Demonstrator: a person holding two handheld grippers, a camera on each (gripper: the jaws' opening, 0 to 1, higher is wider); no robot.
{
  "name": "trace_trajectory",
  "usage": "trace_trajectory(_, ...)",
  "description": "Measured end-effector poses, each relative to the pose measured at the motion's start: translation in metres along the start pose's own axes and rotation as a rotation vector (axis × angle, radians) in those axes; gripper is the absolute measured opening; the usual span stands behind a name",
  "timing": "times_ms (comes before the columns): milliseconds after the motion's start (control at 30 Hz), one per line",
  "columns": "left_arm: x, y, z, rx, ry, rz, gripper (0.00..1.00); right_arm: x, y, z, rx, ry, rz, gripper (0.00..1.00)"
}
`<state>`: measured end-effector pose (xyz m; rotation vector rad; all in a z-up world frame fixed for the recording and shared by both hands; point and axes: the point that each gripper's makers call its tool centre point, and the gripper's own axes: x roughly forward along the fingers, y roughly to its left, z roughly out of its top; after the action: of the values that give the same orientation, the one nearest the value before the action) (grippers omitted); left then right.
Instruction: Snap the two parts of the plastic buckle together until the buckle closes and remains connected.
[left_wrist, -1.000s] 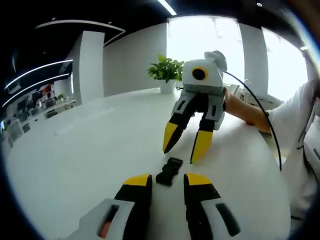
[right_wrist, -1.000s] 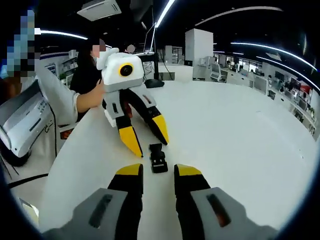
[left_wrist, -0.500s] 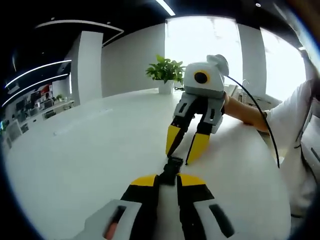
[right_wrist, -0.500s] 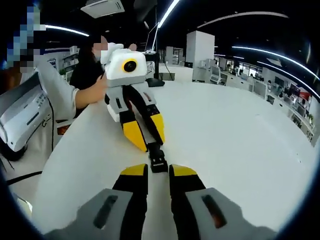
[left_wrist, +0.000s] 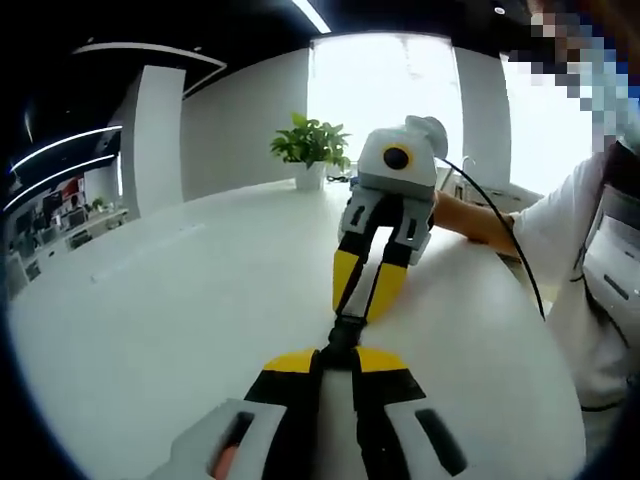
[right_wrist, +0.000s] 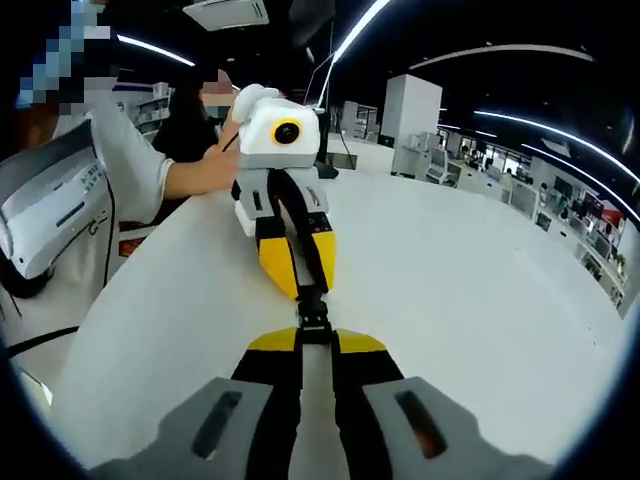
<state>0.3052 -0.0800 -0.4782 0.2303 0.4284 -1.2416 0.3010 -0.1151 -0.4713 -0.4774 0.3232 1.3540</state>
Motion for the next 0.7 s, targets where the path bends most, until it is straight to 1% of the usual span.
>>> trace_trajectory(133, -0.0002, 0.0001, -0.0006, -0.007, -0.005, -0.011, 0.11, 0.0013, 0.0004, 0.0004, -0.007, 0.004, 0.000, 0.10)
trace_trajectory(467, 0.0002, -0.0034, -0.0017, 0.021, 0.008, -0.012, 0.11, 0.0033, 0.0006, 0.0007, -0.010, 0.017, -0.002, 0.09)
trace_trajectory(700, 0.0012, -0.0038, -0.0014, 0.032, 0.012, -0.023, 0.10, 0.0048, 0.0021, 0.0019, -0.013, 0.012, 0.012, 0.09)
